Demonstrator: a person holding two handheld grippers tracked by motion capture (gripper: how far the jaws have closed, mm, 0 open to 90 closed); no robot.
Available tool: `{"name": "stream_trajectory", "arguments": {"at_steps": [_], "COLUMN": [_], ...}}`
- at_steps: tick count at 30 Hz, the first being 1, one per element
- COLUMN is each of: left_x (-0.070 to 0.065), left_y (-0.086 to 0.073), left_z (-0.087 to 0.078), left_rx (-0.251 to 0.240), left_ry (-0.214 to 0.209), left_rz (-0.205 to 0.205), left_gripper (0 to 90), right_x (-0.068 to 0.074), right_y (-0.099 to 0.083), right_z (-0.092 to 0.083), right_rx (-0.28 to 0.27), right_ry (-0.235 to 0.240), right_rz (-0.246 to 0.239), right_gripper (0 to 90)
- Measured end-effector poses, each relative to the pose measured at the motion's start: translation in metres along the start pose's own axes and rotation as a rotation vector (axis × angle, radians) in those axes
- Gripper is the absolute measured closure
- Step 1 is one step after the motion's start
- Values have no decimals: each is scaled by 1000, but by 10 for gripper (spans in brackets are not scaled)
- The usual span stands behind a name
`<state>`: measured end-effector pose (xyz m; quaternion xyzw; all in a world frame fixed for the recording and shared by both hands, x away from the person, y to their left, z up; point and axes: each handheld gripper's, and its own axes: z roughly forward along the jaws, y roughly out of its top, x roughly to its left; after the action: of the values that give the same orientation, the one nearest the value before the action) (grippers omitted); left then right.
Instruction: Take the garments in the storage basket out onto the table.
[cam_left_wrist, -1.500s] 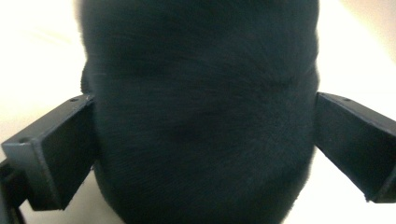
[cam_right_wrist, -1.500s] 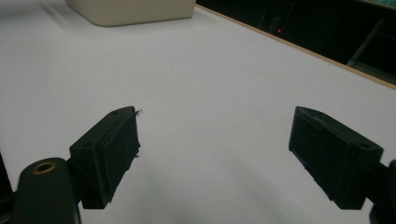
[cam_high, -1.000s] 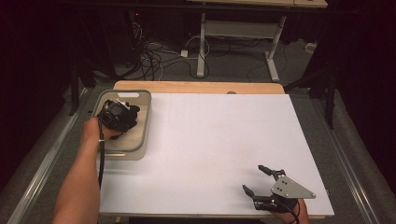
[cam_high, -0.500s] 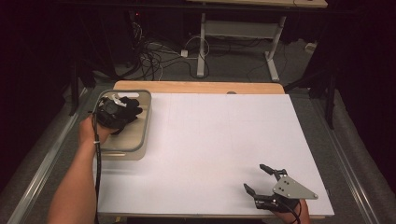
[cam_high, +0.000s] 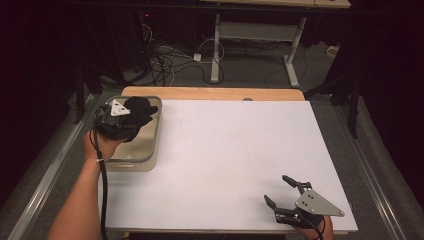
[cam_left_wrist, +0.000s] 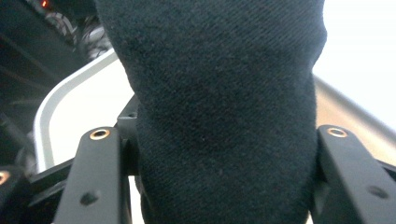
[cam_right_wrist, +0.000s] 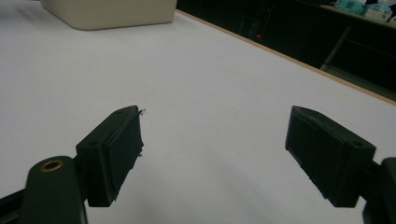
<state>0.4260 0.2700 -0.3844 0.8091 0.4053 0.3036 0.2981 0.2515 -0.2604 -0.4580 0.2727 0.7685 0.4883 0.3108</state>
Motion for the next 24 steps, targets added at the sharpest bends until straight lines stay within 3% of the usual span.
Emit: {"name": "stream_trajectory", "arguments": {"at_steps": [10, 11, 13, 22, 24], "left_x": [-15, -16, -17, -33, -36], "left_y": [-9, -10, -12, -17, -17], "left_z": [-15, -16, -19, -30, -32], "left_rx": [-104, -115, -148, -248, -262], "left_ry": [32, 54, 36, 46, 45], "left_rz": [-25, -37, -58, -85, -89], "left_gripper": [426, 426, 426, 426, 426], "right_x": [-8, -9, -12, -13, -14], "right_y": [-2, -2, -3, -5, -5], "right_z": [-2, -2, -2, 2, 1], "right_rx": [-4, -3, 1, 18, -4], "right_ry": [-46, -47, -62, -102, -114], "right_rz": [34, 37, 37, 18, 26], "right_gripper": [192, 193, 195, 204, 214]}}
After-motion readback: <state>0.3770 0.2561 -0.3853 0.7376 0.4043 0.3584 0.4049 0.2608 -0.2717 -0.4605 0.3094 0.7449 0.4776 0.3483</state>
